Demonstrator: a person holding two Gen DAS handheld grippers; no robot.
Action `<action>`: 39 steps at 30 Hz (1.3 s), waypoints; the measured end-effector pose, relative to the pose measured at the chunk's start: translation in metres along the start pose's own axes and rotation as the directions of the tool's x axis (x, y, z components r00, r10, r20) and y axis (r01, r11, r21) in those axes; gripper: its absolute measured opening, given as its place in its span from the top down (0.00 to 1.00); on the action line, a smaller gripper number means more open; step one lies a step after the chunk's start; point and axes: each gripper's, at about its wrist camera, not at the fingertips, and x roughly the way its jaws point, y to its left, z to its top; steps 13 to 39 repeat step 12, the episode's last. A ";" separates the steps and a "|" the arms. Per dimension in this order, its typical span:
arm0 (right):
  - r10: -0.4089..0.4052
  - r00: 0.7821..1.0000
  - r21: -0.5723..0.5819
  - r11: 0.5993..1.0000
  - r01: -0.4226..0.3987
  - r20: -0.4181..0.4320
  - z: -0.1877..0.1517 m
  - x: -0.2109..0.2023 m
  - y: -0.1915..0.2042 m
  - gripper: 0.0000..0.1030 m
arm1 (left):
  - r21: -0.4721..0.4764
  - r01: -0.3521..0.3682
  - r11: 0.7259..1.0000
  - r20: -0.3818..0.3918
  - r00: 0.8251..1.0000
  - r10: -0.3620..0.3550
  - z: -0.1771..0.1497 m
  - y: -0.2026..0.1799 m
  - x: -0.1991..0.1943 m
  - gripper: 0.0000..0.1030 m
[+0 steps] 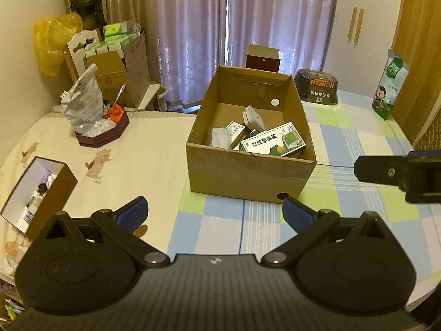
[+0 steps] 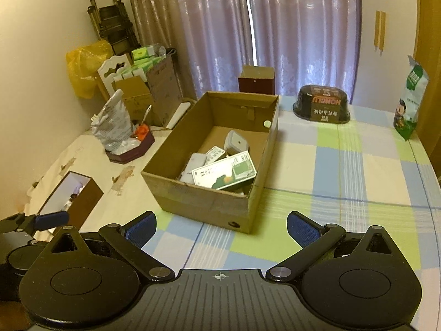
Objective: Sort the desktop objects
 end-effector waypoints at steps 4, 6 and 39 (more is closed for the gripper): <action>-0.006 1.000 0.009 1.000 0.006 -0.001 -0.008 -0.004 0.002 0.00 | 0.022 -0.011 1.000 0.005 1.000 0.011 -0.002 -0.002 -0.005 0.01; -0.004 1.000 0.021 1.000 0.004 -0.006 -0.010 -0.005 0.001 0.00 | 0.028 -0.015 0.999 0.006 1.000 0.015 -0.002 -0.002 -0.006 0.01; 0.001 1.000 0.042 0.999 0.000 -0.014 -0.017 -0.005 -0.002 0.00 | 0.033 -0.018 0.999 0.009 1.000 0.018 -0.003 -0.004 -0.007 0.01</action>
